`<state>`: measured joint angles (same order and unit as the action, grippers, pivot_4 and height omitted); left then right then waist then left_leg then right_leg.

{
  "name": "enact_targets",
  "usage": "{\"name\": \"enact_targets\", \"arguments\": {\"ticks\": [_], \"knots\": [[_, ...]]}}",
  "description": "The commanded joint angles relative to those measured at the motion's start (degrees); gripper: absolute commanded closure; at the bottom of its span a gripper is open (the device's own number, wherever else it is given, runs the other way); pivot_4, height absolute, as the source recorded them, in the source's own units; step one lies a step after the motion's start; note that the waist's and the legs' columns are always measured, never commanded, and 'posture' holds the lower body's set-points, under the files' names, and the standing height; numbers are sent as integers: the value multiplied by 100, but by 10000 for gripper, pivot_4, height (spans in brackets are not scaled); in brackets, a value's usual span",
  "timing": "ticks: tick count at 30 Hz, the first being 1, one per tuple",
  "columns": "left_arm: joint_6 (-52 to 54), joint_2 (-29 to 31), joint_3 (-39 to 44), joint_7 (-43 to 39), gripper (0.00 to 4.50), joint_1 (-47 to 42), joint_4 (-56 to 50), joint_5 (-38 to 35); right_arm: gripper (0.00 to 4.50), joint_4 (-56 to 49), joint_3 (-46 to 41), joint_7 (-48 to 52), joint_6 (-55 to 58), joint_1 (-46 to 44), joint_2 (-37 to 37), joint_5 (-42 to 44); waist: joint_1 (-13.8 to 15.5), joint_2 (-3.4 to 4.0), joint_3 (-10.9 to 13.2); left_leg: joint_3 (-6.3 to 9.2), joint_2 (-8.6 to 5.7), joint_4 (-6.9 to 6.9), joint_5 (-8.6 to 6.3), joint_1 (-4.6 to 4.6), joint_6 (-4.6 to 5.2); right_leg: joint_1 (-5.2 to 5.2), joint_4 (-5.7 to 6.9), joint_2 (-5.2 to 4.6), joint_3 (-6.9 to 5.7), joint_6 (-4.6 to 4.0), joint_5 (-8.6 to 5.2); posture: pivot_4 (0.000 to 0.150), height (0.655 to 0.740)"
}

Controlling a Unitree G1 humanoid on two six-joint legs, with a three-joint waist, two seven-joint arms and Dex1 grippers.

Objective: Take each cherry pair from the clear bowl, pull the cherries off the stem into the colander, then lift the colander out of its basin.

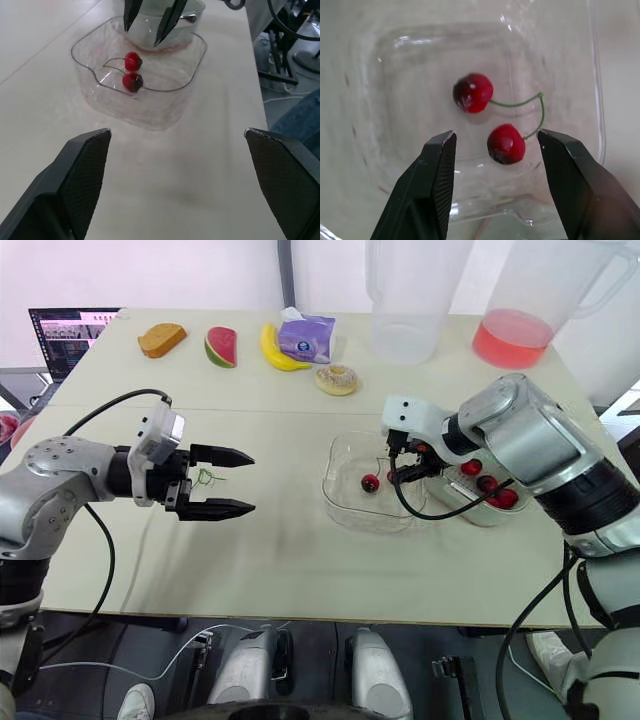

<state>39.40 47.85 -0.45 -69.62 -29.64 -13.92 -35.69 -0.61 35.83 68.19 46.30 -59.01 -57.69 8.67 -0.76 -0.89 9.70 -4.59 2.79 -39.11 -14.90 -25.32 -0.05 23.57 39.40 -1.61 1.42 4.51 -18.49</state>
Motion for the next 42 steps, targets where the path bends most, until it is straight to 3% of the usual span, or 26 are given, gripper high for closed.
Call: {"name": "enact_targets", "arguments": {"ticks": [1,8,23,26,28,30,36,42], "knots": [[-42,-12,88,57,0,-4,-202,-68,18320,224,129,275,-283,-210,88,-594,-2,0,0,0,0,0,0,0,0,0,0,0,0,0,0,1500,7400],[0,-90,61,138,0,34,-288,-98,18320,945,419,533,-624,-304,537,-1501,-3,0,0,-2,0,0,0,0,-1,2,4,2,-2,0,0,1500,7400],[96,-141,56,180,0,-23,-291,-144,18320,1351,340,681,-857,-100,1106,-2418,0,0,0,-2,-3,-2,1,0,-1,1,6,3,-7,0,0,1500,7400],[118,-130,72,167,0,-38,-272,-144,25433,1343,279,672,-888,-66,1161,-2490,0,0,0,-2,-3,-2,1,1,-1,0,6,2,-7,0,0,1500,7400],[121,-120,68,171,0,-47,-265,-147,35308,1324,215,646,-903,-66,1202,-2506,-2,0,0,-2,-3,-3,1,1,-1,0,6,2,-7,0,0,1500,7400],[130,-118,64,178,0,-63,-259,-153,39196,1293,137,607,-916,-87,1229,-2515,-4,0,0,-2,-3,-2,1,1,-2,0,7,3,-7,0,0,1500,7400],[143,-128,34,181,0,-131,-223,-151,40406,567,-277,813,-537,-184,1003,-2399,1,1,1,-2,-3,-2,1,1,-1,1,7,2,-7,0,0,1500,7400],[255,-223,69,246,0,-291,-151,-270,40406,-1230,-1197,1258,671,180,370,-1714,25,2,1,3,-4,-2,1,1,-1,-2,6,-2,-9,0,0,1500,7400]]}}
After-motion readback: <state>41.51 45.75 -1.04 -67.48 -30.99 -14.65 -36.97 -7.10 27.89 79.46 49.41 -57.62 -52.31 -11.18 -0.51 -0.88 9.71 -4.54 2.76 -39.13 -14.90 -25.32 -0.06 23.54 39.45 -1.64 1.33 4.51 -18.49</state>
